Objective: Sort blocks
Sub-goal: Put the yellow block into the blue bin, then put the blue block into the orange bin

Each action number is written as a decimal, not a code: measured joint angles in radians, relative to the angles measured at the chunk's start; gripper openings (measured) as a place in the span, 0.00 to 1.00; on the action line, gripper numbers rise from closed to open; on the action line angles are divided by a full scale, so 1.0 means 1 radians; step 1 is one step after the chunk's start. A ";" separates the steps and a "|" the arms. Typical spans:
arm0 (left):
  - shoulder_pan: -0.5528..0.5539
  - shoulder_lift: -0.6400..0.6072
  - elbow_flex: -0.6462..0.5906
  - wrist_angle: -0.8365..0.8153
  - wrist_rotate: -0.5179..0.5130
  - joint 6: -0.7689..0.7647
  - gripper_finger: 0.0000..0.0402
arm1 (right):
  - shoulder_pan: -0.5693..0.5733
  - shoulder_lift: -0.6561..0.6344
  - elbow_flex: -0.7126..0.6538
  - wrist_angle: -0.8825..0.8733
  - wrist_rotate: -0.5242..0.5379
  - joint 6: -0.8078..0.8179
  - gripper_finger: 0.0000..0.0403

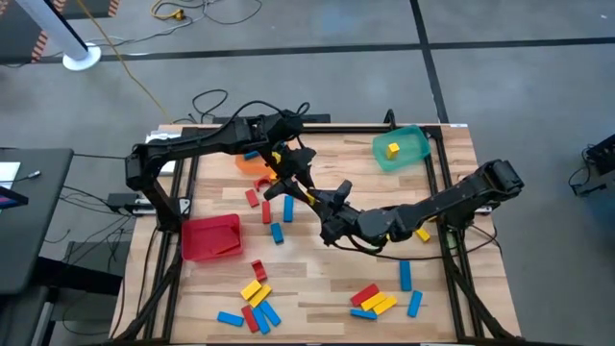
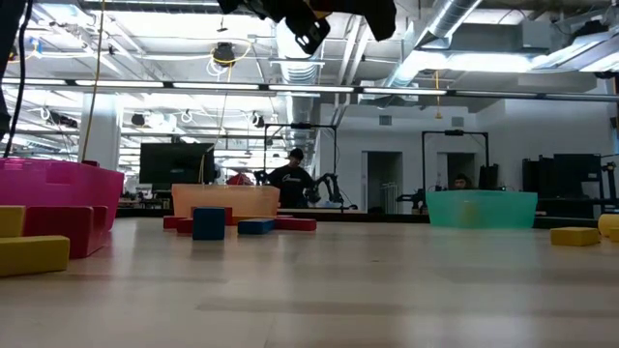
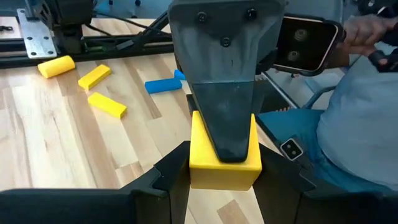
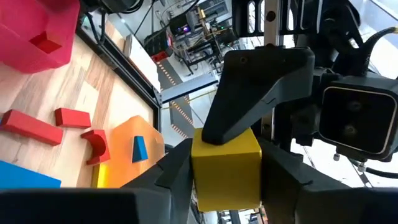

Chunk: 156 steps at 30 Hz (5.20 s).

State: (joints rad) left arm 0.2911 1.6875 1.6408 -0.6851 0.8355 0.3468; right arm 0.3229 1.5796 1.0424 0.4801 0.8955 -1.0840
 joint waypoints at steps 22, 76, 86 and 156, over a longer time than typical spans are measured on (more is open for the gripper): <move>0.010 -0.107 0.002 -0.108 -0.302 0.099 0.64 | 0.000 -0.001 0.001 -0.102 0.174 0.143 0.36; -0.450 -0.542 -0.973 0.318 -0.536 -0.288 0.61 | -1.237 -0.087 0.000 -1.389 -0.503 1.424 0.38; -0.482 -0.542 -0.974 0.318 -0.545 -0.299 0.61 | -1.249 -0.087 0.000 -1.389 -0.516 1.424 0.46; -0.494 -0.542 -0.973 0.376 -0.581 -0.122 0.61 | 0.463 -0.086 -0.121 -1.437 -0.870 3.169 0.56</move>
State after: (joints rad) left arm -0.2031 1.1450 0.6674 -0.3090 0.2546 0.2246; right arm 0.7863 1.4933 0.9215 -0.9571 0.0258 2.0855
